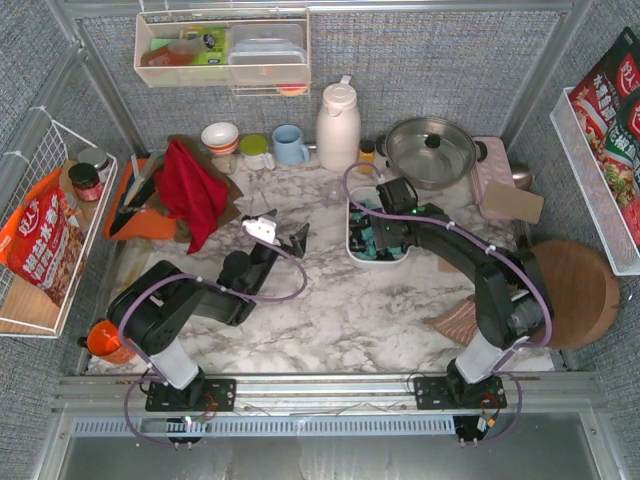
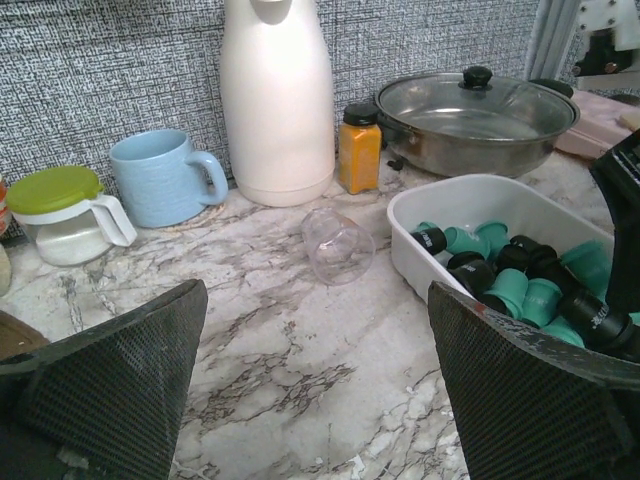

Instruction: Mix the coffee capsules in the storage basket

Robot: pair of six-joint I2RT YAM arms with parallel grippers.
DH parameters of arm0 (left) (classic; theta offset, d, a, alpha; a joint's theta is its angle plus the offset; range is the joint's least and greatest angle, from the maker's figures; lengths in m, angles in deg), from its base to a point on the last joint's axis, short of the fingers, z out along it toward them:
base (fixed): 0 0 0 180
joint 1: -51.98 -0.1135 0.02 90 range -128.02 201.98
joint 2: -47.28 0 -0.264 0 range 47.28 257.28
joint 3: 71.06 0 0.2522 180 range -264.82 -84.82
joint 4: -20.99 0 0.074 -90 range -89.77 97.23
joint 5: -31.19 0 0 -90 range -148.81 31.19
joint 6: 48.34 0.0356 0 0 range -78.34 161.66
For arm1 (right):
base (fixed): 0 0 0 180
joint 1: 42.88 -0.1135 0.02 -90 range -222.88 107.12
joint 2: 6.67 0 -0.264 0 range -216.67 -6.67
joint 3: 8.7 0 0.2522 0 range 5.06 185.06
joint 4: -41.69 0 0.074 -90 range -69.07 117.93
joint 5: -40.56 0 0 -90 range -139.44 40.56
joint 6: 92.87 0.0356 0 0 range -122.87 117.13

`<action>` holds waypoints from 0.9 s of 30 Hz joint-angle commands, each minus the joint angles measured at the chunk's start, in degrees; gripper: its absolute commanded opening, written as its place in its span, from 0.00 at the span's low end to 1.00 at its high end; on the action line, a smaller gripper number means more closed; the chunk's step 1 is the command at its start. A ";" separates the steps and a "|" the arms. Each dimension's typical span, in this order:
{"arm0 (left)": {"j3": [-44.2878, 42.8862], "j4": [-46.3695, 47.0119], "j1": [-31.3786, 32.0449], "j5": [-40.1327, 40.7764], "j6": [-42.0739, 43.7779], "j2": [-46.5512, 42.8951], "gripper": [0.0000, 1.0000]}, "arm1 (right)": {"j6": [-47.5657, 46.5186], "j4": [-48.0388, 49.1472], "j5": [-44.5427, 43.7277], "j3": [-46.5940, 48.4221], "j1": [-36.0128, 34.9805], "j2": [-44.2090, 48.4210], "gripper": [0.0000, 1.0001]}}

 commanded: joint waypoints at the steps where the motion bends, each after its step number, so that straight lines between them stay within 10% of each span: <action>1: 0.57 1.81 0.04 0.62 -0.32 -1.65 0.99 | 2.19 -0.81 5.51 -0.47 0.03 3.50 0.66; 19: 5.62 -3.00 0.06 4.69 -0.95 -12.93 0.99 | -2.95 13.39 -14.07 -22.47 0.13 42.70 0.70; 21: 6.38 -3.45 0.04 5.65 -0.62 -14.28 0.99 | -5.07 18.50 -17.76 -27.64 0.20 46.91 0.97; 27: 7.87 -5.42 0.06 8.36 0.37 -17.65 0.99 | -21.39 41.82 -13.28 -46.13 0.55 53.23 0.99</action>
